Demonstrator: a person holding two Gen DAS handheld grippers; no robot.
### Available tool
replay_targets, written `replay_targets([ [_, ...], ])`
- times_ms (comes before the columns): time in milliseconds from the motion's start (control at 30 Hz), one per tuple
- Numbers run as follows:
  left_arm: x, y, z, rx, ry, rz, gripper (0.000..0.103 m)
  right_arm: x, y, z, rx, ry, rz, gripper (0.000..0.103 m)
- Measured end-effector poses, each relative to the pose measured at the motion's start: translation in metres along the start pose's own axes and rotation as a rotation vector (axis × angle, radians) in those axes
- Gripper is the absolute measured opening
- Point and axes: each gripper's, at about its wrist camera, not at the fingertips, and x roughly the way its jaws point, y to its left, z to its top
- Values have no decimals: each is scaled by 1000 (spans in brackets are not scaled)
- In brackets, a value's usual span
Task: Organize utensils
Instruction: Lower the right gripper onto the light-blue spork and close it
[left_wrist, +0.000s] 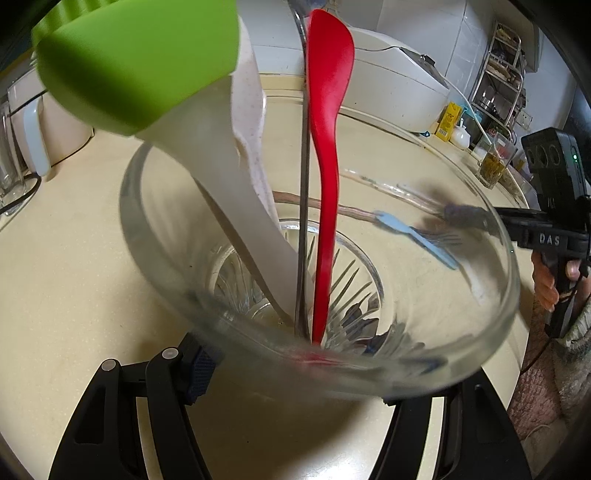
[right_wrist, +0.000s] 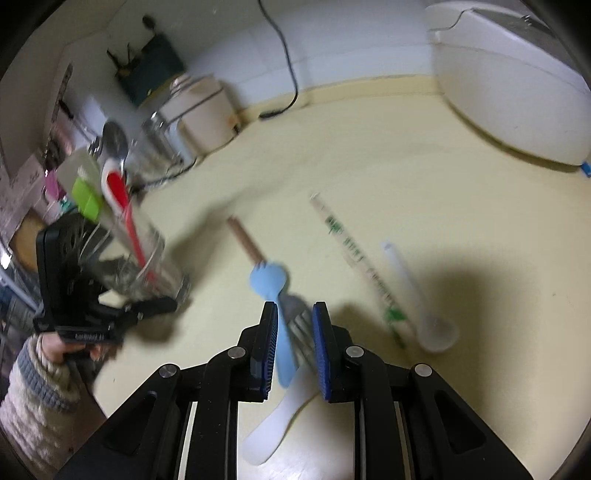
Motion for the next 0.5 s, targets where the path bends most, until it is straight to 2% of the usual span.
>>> replay_targets([
  [133,0,0,0,3,1,3,71,-1,13,6,-65,-29,-9,20],
  [233,0,0,0,3,1,2,71,8,31,14,-155,-26,-29,25],
  [367,0,0,0,2,1,2,71,29,47,20,-250,33,-45,28],
  [500,0,1,0,2,1,1,71,42,48,24,-263,73,-58,31],
])
